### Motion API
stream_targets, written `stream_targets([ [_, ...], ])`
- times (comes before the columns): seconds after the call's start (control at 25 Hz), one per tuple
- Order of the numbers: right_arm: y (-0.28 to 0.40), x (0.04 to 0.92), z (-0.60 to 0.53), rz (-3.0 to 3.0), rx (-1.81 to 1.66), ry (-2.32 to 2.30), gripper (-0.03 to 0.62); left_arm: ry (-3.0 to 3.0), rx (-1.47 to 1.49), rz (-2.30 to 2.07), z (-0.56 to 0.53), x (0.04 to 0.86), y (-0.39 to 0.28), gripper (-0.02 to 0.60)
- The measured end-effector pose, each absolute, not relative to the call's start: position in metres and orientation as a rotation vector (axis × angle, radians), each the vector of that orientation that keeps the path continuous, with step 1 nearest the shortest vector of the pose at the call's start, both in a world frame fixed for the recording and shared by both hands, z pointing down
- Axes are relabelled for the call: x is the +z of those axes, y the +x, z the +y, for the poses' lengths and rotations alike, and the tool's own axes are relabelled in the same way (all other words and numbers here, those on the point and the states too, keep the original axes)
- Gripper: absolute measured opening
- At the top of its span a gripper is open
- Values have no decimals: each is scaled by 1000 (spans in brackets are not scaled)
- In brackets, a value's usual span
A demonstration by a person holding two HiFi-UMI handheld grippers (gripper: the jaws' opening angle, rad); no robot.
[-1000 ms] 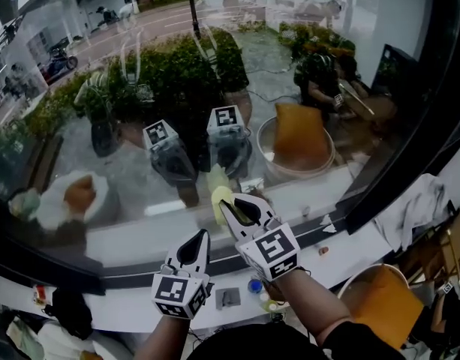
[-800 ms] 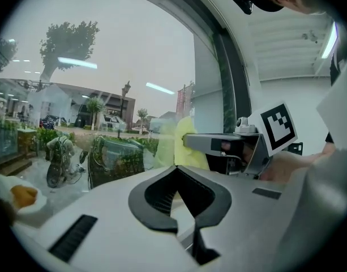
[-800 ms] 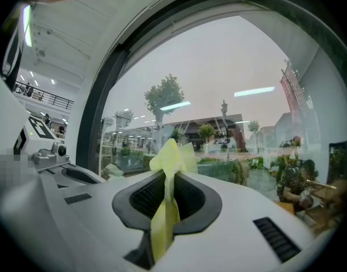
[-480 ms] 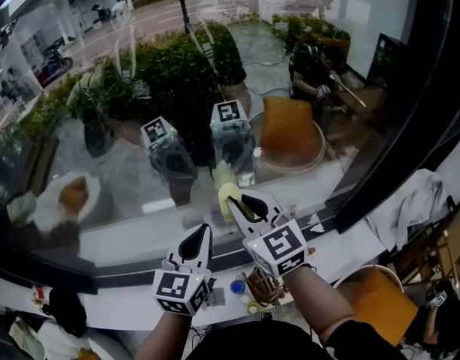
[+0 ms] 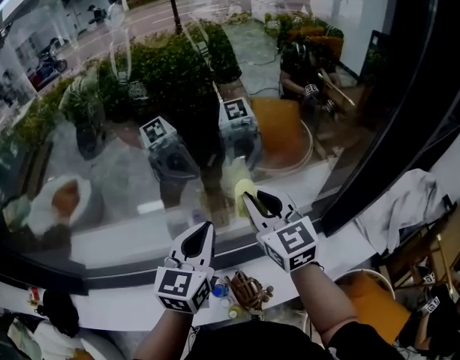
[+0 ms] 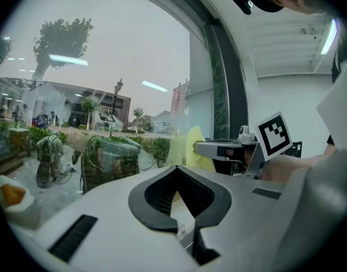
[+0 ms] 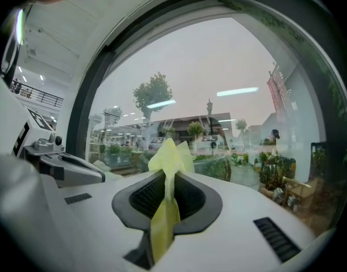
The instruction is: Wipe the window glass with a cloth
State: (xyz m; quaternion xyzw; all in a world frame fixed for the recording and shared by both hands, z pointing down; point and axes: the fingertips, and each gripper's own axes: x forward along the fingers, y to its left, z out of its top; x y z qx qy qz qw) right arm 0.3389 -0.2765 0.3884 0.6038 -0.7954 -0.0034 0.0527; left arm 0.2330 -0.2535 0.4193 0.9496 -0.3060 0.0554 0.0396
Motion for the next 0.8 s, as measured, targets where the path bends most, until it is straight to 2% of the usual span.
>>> stream_targets([
  [0.36,458,413,-254,-2317,59,1999,55,2941,208,-859,-237,433,317,8],
  [0.8,490,414,-256,-2254,134,2126,55,2970,227,-779,-238,434,334,8],
])
